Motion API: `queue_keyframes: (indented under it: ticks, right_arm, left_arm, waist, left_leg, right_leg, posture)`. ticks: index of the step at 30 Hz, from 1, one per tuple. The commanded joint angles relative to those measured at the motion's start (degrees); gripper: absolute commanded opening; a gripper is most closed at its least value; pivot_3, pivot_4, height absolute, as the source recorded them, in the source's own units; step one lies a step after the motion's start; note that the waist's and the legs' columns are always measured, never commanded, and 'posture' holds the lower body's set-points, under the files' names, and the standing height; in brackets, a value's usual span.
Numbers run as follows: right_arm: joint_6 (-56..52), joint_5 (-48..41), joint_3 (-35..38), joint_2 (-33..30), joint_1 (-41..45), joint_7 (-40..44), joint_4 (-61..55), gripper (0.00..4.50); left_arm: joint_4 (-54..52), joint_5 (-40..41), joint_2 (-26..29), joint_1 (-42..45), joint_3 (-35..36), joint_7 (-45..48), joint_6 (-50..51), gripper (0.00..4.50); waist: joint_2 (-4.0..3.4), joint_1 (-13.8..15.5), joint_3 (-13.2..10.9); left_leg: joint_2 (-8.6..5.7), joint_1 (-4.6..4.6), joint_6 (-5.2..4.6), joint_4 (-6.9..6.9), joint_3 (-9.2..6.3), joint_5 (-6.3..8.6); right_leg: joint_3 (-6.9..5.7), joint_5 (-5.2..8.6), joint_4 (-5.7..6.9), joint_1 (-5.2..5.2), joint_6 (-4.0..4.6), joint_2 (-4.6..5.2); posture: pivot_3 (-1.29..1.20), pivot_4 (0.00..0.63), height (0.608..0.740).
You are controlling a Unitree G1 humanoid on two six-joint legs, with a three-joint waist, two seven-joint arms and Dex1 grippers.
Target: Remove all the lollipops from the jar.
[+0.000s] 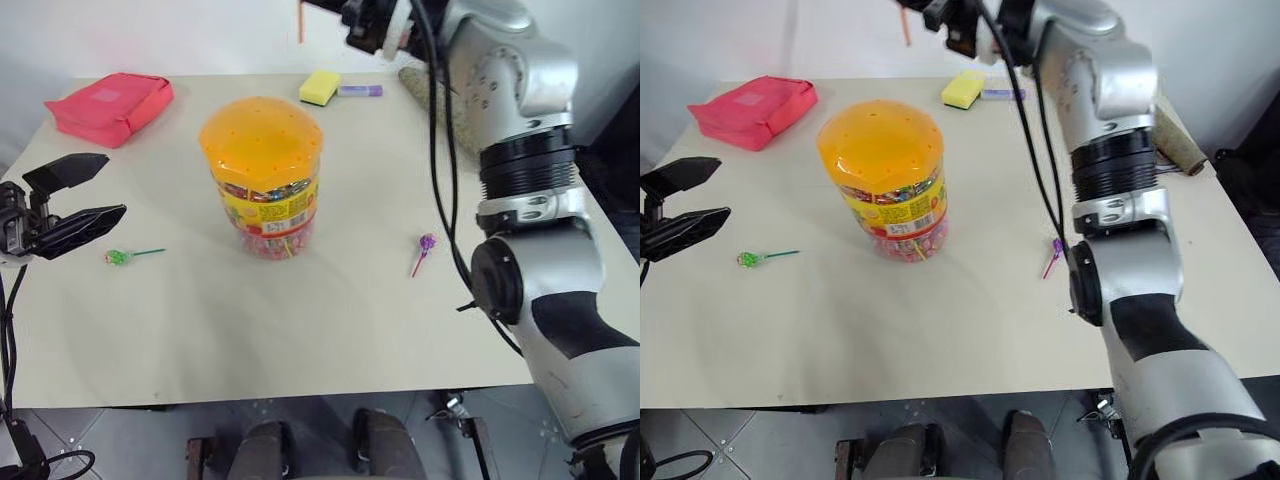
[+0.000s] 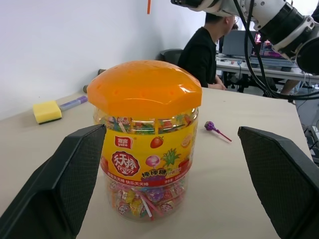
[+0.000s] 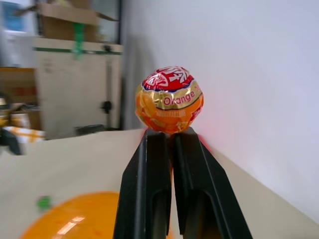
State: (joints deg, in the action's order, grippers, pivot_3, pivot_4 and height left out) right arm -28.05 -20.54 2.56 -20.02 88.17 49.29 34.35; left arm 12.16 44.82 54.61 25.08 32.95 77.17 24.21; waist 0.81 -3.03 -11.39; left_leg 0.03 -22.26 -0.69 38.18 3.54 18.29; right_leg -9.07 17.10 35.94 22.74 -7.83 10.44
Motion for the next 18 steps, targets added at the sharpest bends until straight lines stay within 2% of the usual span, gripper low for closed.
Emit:
queue_keyframes:
  ticks: [1,4,9,13,18]
  right_arm:
    - [-5.09,1.33,-1.15,-5.15,-3.52,1.1,-7.16,0.01]
    - [-13.56,3.24,-4.35,-13.12,-11.0,3.02,-13.98,0.01]
    - [-28.29,3.59,-7.11,-28.63,-28.14,5.13,-28.38,0.01]
    - [-35.92,3.1,-4.45,-34.65,-40.76,2.36,-34.11,0.01]
    - [-37.71,3.48,-1.07,-35.46,-51.18,-1.24,-33.91,0.01]
  left_arm:
    - [-0.7,1.75,0.8,0.9,1.5,1.05,-0.36,4.5]
    - [-0.48,2.23,1.21,0.91,1.98,1.59,0.2,4.5]
    - [-0.76,3.27,2.98,0.07,2.43,3.46,2.72,4.5]
    - [0.28,2.88,3.85,0.52,1.93,4.31,2.91,4.5]
    - [1.33,2.11,3.8,1.61,-0.15,4.99,3.26,4.5]
  waist:
    - [0.03,0.01,0.01]
    - [0.03,0.06,0.02]
    - [0.02,0.81,0.0]
    - [0.0,0.94,0.0]
    - [0.0,1.48,0.0]
  left_leg:
    - [0.0,-0.01,0.0,0.0,-0.02,0.0]
    - [0.01,-0.01,0.0,0.0,0.0,0.0]
    - [0.0,-0.07,-0.01,-0.02,0.02,0.01]
    - [0.04,-0.04,-0.01,-0.04,0.21,0.01]
    - [0.07,-0.01,0.0,0.03,0.27,0.0]
  right_leg:
    - [0.0,0.0,0.0,0.0,0.0,0.0]
    - [-0.01,0.0,0.0,0.0,0.0,0.0]
    - [-0.03,0.0,-0.12,0.01,0.0,0.0]
    - [-0.01,0.0,-0.25,0.01,0.0,-0.02]
    - [0.01,0.0,-0.26,-0.01,0.0,-0.02]
  posture:
    - [0.0,0.15,0.74]
    - [0.0,0.15,0.74]
    - [0.0,0.15,0.74]
    - [0.0,0.15,0.74]
    - [0.0,0.15,0.74]
